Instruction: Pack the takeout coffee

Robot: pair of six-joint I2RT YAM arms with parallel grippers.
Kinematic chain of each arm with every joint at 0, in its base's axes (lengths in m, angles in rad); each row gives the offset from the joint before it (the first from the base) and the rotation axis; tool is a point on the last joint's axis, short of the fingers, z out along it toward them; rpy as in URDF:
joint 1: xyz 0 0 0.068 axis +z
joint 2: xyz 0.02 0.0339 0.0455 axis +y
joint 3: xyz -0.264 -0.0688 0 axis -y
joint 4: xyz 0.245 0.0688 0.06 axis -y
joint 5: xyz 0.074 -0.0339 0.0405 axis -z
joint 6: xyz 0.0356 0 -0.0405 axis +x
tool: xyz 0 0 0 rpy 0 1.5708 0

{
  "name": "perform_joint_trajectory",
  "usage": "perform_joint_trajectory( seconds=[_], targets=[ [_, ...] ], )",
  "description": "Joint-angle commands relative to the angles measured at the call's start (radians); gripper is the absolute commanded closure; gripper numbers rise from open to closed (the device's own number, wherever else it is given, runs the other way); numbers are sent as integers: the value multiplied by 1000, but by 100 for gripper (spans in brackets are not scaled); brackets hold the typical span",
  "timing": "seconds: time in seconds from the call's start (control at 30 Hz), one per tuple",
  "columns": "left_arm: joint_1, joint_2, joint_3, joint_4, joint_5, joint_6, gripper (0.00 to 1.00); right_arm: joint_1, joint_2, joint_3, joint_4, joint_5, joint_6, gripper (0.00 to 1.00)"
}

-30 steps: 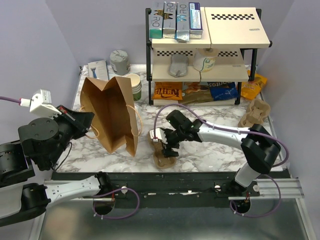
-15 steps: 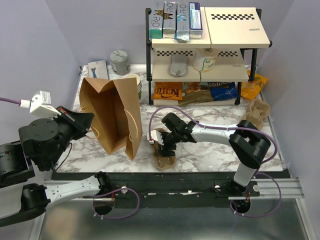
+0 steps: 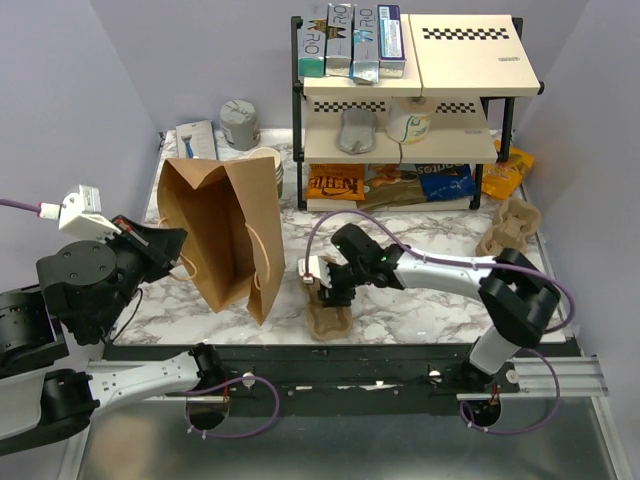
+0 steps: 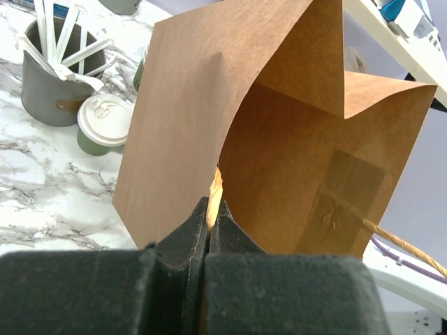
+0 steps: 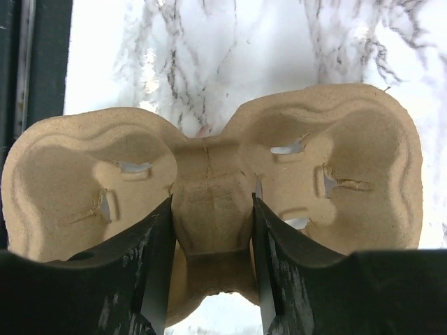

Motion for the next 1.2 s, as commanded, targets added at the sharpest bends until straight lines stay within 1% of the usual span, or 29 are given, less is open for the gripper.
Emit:
perform_joint_trajectory(
  seconds=[0.0, 0.13, 0.23, 0.27, 0.3, 0.33, 0.37, 0.4, 0.47, 0.5, 0.53, 0.6, 0.63, 0.67, 0.7, 0.77, 0.8, 0.83, 0.87, 0.9, 0.97, 1.0, 1.03, 1.1, 1.13, 1.17],
  targets=[
    [1, -10, -22, -108, -2, -8, 100, 8, -131, -85, 38, 48, 56, 50],
    [1, -19, -71, -79, 17, -11, 100, 8, -279, -191, 53, 135, 130, 50],
    [2, -8, -82, -58, 29, -1, 100, 8, -424, -276, 76, 290, 246, 51],
    [1, -4, -84, -53, 37, 1, 100, 8, -466, -303, 90, 346, 328, 51],
    [1, 3, -85, -36, 41, 10, 100, 8, -566, -325, 101, 441, 363, 52],
    [1, 16, -87, -25, 49, 19, 100, 5, -616, -366, 108, 483, 396, 52],
    [1, 26, -88, -15, 59, 29, 100, 3, -680, -381, 111, 529, 456, 56],
    [1, 36, -90, 13, 87, 48, 100, 0, -790, -391, 104, 572, 475, 57],
    [1, 76, -97, 40, 135, 61, 100, -5, -916, -405, 96, 578, 501, 55],
    [1, 90, -102, 72, 208, 71, 100, -5, -969, -400, 96, 598, 509, 55],
    [1, 119, -105, 90, 240, 88, 100, -5, -1065, -392, 90, 609, 513, 55],
    [1, 153, -102, 123, 321, 107, 100, -5, -1130, -322, 46, 646, 556, 55],
    [1, 192, -93, 130, 392, 128, 100, -6, -1158, -291, 27, 664, 574, 55],
    [1, 216, -82, 128, 427, 137, 100, -8, -1166, -250, 6, 689, 628, 55],
    [2, 242, -70, 127, 457, 148, 100, -8, -1167, -169, -46, 716, 643, 55],
    [5, 312, -47, 133, 530, 177, 100, -8, -1161, -81, -85, 720, 663, 55],
    [7, 337, -45, 140, 555, 187, 100, -8, -1158, 1, -111, 689, 664, 55],
    [12, 392, -32, 143, 592, 197, 100, -8, -1153, 38, -125, 672, 691, 55],
    [28, 420, -24, 146, 662, 216, 100, -8, -1146, 75, -140, 657, 705, 55],
    [42, 449, -12, 146, 700, 223, 100, -8, -1118, 121, -184, 605, 720, 55],
    [73, 524, 12, 162, 779, 251, 100, -8, -1083, 245, -241, 557, 748, 54],
    [108, 545, 21, 169, 855, 263, 100, -6, -1037, 284, -295, 522, 795, 54],
    [125, 585, 47, 169, 885, 274, 100, -8, -1017, 354, -319, 511, 812, 54],
    [168, 624, 82, 148, 920, 291, 100, -6, -977, 408, -378, 458, 841, 54],
    [176, 654, 123, 136, 913, 309, 96, -8, -947, 431, -392, 447, 845, 54],
    [182, 667, 143, 127, 909, 315, 89, -8, -931, 468, -407, 441, 842, 54]
  ],
)
